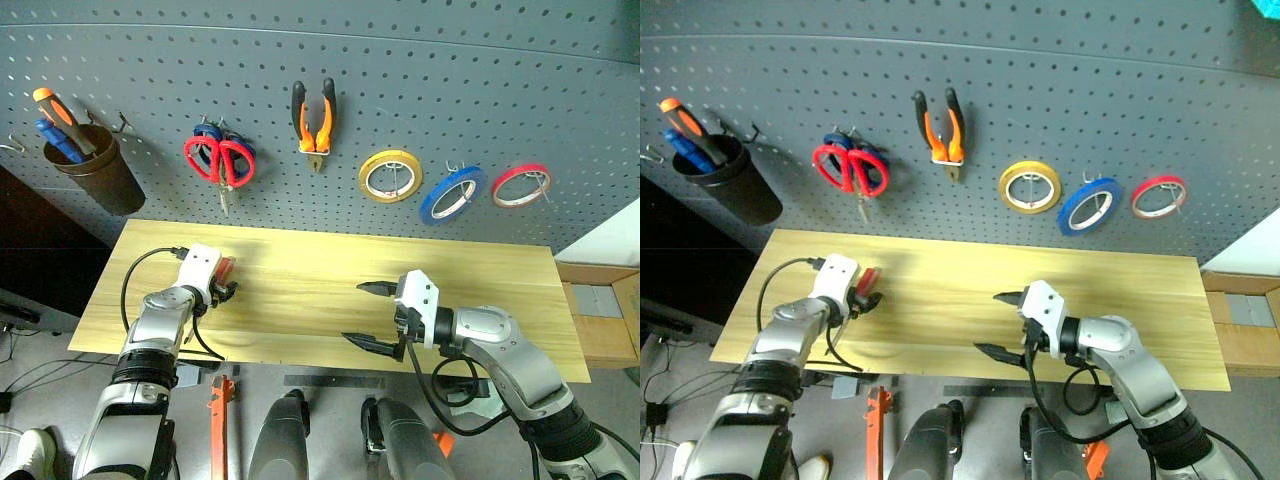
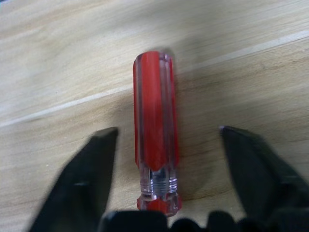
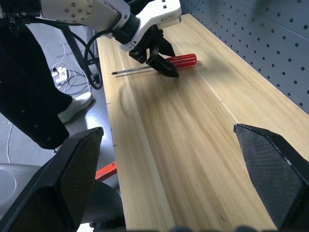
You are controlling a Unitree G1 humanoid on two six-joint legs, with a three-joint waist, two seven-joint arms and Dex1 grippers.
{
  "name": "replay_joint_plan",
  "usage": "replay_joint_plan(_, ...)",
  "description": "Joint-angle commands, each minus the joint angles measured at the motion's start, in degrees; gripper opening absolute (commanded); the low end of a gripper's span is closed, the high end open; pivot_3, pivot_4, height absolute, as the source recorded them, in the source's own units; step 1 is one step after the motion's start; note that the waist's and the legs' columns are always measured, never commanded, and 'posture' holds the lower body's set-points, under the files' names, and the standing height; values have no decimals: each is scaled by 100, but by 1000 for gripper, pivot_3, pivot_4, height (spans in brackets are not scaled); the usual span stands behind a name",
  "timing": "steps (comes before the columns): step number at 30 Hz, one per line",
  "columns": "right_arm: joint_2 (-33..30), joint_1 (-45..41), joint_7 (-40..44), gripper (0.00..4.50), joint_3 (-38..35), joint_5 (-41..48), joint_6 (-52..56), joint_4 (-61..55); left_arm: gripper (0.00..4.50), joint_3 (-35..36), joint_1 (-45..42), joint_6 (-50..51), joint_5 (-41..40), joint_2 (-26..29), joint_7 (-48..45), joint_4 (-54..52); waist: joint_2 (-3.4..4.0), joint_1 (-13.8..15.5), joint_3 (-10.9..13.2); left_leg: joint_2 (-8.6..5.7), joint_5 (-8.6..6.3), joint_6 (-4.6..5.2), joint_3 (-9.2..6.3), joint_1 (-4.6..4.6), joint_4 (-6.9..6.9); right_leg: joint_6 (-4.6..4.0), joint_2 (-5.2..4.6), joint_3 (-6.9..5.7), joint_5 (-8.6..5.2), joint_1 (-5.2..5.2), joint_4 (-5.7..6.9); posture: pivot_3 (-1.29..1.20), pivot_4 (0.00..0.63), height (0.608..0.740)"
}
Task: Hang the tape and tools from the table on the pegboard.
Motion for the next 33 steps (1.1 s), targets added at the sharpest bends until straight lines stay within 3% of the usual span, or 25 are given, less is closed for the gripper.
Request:
replay_joint_plan(1,37,-104,45,4500,-90,103,-64,-209,2126,45,-9,12,-5,59,15,64,0,-13,0,0,0,-1,0,0,0,0,0,0,0,0,0,105,341,740)
replay_joint_plan(5,94,-172,76,4500,-107,118,-154,-115,832,91,-52,-66,-8,44,132,144,0,-40,0,0,1,-2,0,-1,-1,1,0,-1,0,0,-1,107,325,740)
replay_joint_plan(15,267,-342,100,4500,-267,227,-277,52,834,163,-262,-462,-6,59,489,353,-14,-96,-18,-1,10,-18,-5,-6,0,5,-1,-9,3,-2,-2,106,244,740)
replay_joint_plan(19,493,-371,-116,4500,-501,438,-162,-76,834,244,45,-344,-115,-29,578,-382,-48,-97,-81,-1,24,-46,-22,-26,0,-16,-2,-27,15,-13,-1,115,166,740)
replay_joint_plan(24,746,-270,-382,4500,-565,490,-166,-158,834,360,544,-109,-133,-165,875,-1327,-65,-95,-369,-6,40,-74,-53,-85,5,-27,-9,-65,21,-60,-1,131,102,740)
replay_joint_plan(33,972,-328,-573,4500,-896,915,-204,-378,834,705,1470,450,74,-452,1804,-3627,-83,-76,-857,-11,44,-66,-97,-71,5,-35,-4,-118,26,-24,4,180,22,740)
